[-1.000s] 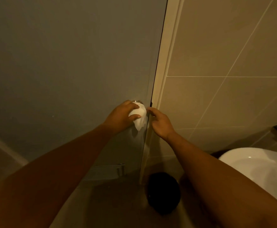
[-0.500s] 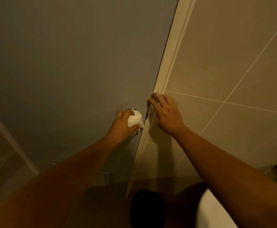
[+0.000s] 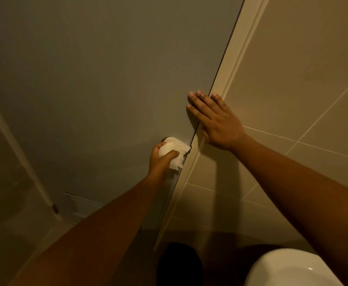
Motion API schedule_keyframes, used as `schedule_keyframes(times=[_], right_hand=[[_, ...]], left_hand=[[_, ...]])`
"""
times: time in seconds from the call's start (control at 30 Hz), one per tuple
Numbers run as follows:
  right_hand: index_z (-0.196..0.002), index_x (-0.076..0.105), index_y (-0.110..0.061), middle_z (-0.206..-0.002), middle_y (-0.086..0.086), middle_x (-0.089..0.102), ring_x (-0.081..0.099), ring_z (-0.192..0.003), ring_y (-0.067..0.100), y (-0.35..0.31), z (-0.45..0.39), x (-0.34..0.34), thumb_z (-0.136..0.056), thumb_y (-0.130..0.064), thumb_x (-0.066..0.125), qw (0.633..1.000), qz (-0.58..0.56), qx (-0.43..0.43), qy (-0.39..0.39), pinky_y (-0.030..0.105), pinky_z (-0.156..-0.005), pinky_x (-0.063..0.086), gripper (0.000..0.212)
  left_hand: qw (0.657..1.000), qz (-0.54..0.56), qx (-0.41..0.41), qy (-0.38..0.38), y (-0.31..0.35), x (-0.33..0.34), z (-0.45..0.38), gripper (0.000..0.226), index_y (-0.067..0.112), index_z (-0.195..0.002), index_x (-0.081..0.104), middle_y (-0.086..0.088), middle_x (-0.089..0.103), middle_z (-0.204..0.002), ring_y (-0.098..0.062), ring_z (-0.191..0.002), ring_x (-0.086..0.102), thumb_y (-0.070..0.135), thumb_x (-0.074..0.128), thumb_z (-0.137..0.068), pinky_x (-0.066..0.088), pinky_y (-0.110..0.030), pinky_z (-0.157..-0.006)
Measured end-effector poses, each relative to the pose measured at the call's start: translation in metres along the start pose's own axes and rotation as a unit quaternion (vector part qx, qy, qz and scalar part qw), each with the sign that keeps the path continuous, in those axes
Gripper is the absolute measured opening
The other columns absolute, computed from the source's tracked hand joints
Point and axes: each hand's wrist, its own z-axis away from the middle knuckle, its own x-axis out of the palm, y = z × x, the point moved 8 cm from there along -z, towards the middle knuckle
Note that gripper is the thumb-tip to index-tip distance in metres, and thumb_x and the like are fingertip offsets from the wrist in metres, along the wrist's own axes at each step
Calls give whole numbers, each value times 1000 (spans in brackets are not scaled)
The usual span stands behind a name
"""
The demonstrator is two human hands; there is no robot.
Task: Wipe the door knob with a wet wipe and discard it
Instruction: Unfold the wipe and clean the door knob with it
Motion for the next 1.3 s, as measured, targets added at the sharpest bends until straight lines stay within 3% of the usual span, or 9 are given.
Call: schedule_keyframes(times=[0.1, 0.23, 0.33, 0.4, 0.53, 0.8, 0.93, 1.1, 1.3], right_hand=[[-152, 28, -11, -160, 14, 25, 20, -149, 30, 0, -1, 0, -90, -25, 42, 1000, 2, -5, 30, 47, -121, 11, 65], [-151, 32, -9, -158, 15, 29, 25, -147, 32, -1, -2, -2, -90, -25, 41, 998, 7, -14, 63, 49, -120, 15, 63], [-151, 30, -9, -158, 15, 28, 24, -148, 32, -1, -2, -1, -92, -26, 40, 997, 14, -17, 69, 48, -120, 14, 62], [-152, 28, -10, -159, 15, 27, 22, -148, 32, -1, -2, 0, -93, -27, 39, 997, 19, -18, 68, 47, -120, 12, 62], [-152, 29, -9, -159, 15, 27, 23, -148, 31, -1, -1, 0, -94, -25, 40, 996, 43, -17, 79, 49, -120, 15, 61], [-152, 28, -10, -159, 15, 27, 23, -148, 32, -2, -3, 2, -95, -28, 40, 995, 51, -18, 80, 49, -120, 15, 61], [-152, 30, -10, -158, 15, 29, 25, -147, 32, -3, -2, -1, -94, -27, 39, 995, 53, -18, 87, 49, -120, 15, 61], [-152, 30, -9, -159, 15, 28, 24, -148, 33, -4, -3, 0, -94, -28, 40, 995, 59, -18, 81, 49, -120, 14, 62], [-152, 28, -10, -159, 16, 27, 23, -148, 33, -3, -3, 0, -96, -30, 37, 995, 63, -15, 80, 48, -120, 10, 61]], left_hand=[[982, -159, 98, 9, 13, -3, 2, 50, 27, -119, 47, -9, 52, -129, -23, -103, 60, 37, 75, -79, 62, -42, -75], [827, -494, 246, 107, 39, -16, 9, 60, 33, -119, 52, -6, 34, -140, -29, -130, 37, 70, 59, -73, 38, -51, -108], [753, -566, 306, 140, 56, -16, 17, 55, 33, -109, 62, -6, 32, -146, -29, -136, 26, 74, 53, -73, 29, -54, -112], [741, -584, 307, 127, 55, -16, 17, 57, 31, -111, 63, -5, 35, -144, -28, -133, 30, 73, 52, -74, 34, -49, -109], [790, -531, 305, 39, 51, -4, 12, 54, 23, -124, 54, -2, 47, -128, -22, -118, 50, 56, 59, -82, 48, -34, -93], [704, -618, 348, -37, 38, 22, 7, 33, 22, -121, 55, -11, 34, -141, -28, -123, 43, 34, 58, -91, 50, -34, -94], [856, -425, 292, -27, 39, 12, 4, 36, 20, -111, 59, 4, 42, -115, -11, -99, 51, 33, 68, -80, 46, -15, -78], [990, -89, 84, 72, 10, 3, -1, 46, 18, -123, 54, 5, 60, -99, -15, -87, 60, 25, 68, -80, 54, -34, -80], [986, 168, 2, 2, -10, 15, -7, 55, 9, -129, 49, -4, 58, -77, -12, -54, 55, 18, 66, -77, 44, -25, -50]])
